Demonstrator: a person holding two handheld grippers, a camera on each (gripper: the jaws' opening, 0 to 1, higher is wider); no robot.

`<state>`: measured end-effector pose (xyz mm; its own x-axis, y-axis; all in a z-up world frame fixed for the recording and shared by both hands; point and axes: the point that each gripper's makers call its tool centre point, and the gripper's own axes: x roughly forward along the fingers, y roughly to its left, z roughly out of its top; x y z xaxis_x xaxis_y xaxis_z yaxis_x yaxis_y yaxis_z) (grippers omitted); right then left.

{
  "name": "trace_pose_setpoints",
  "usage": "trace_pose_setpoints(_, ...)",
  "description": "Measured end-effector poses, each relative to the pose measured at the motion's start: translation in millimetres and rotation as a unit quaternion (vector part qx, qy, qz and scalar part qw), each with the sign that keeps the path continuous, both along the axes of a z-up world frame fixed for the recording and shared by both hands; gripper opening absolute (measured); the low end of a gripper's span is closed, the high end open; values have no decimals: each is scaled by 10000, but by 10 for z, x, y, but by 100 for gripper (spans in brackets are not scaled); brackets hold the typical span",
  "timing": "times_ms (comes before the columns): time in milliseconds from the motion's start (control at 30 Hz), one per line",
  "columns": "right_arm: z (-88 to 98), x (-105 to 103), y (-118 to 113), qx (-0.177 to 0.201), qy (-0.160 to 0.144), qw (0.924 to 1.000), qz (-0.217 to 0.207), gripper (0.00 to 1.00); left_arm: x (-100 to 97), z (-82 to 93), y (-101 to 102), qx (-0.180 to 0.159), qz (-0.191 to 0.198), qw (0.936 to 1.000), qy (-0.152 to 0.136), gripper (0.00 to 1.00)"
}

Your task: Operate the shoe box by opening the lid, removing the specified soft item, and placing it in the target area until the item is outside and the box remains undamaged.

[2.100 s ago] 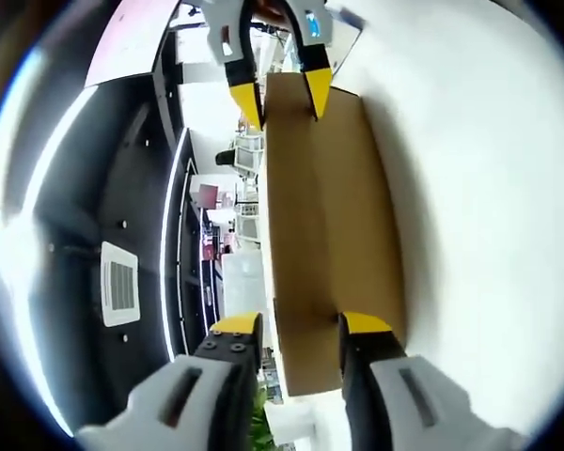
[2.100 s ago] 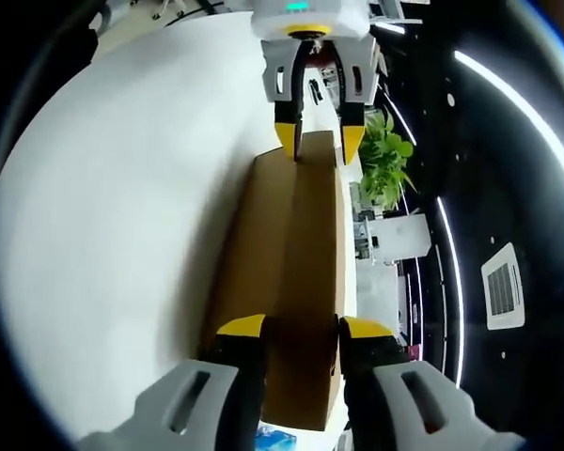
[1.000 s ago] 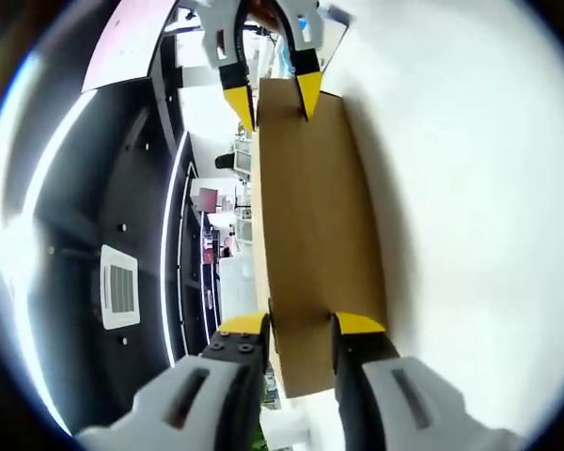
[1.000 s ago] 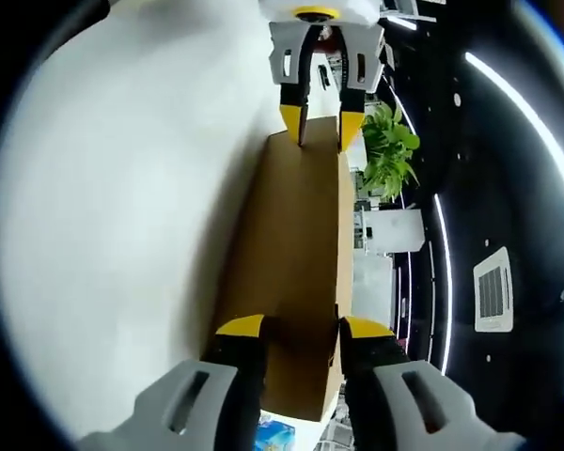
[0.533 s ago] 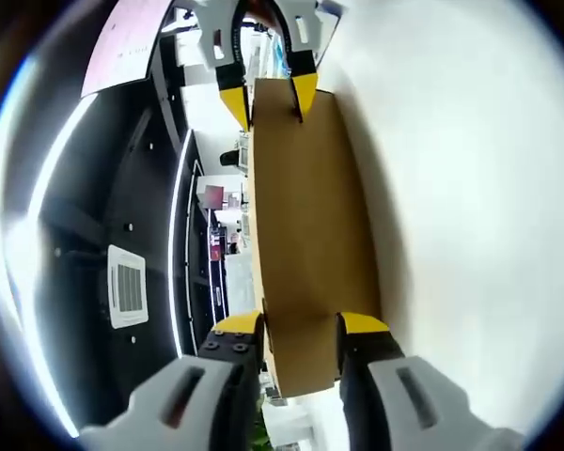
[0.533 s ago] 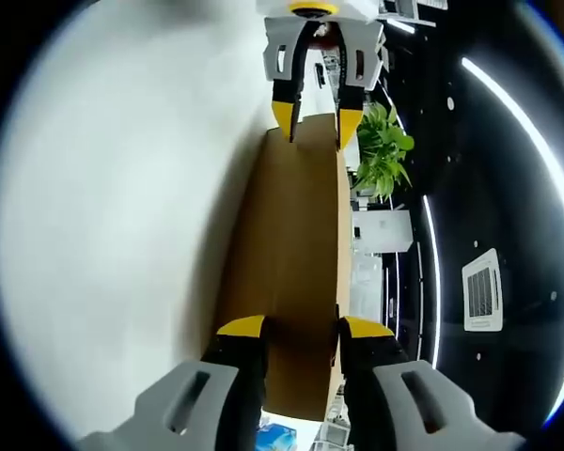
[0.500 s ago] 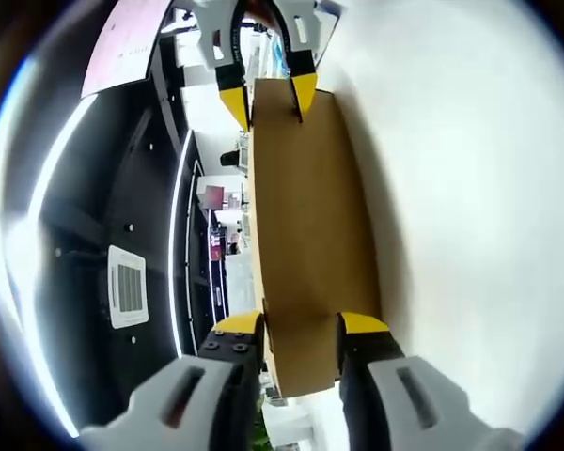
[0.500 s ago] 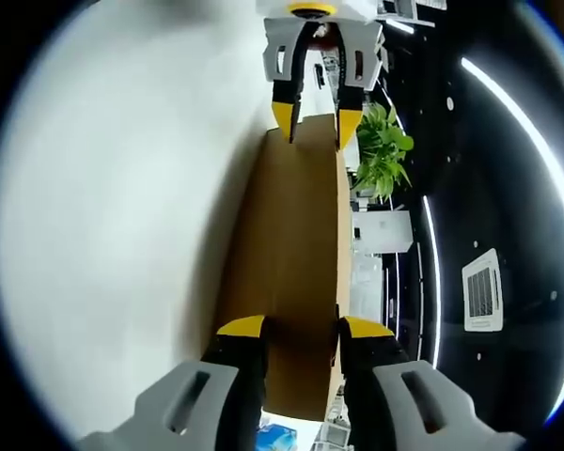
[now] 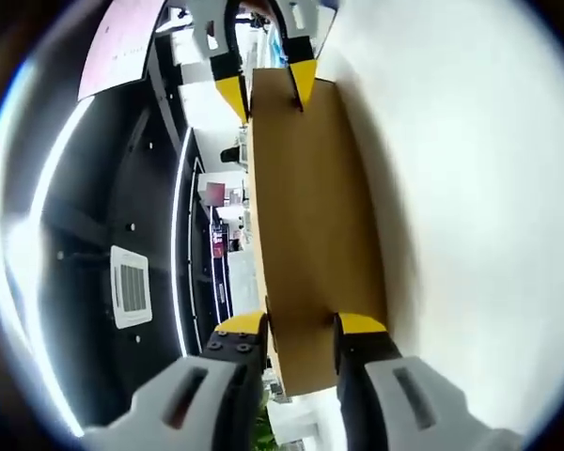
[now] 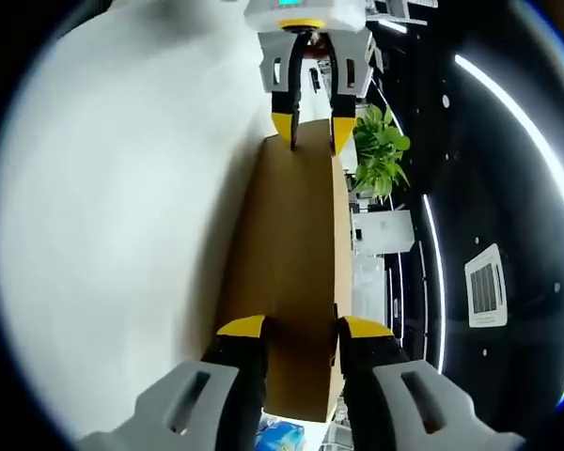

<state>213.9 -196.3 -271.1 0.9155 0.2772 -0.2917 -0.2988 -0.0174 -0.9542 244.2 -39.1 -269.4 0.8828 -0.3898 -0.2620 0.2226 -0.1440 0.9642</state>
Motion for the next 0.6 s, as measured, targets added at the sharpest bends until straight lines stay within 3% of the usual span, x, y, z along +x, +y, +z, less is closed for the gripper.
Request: trace_pose_setpoints(600, -5, -289, -194, 127, -75, 9999, 3, 29, -323, -6, -185, -275, -82, 9996, 70, 27)
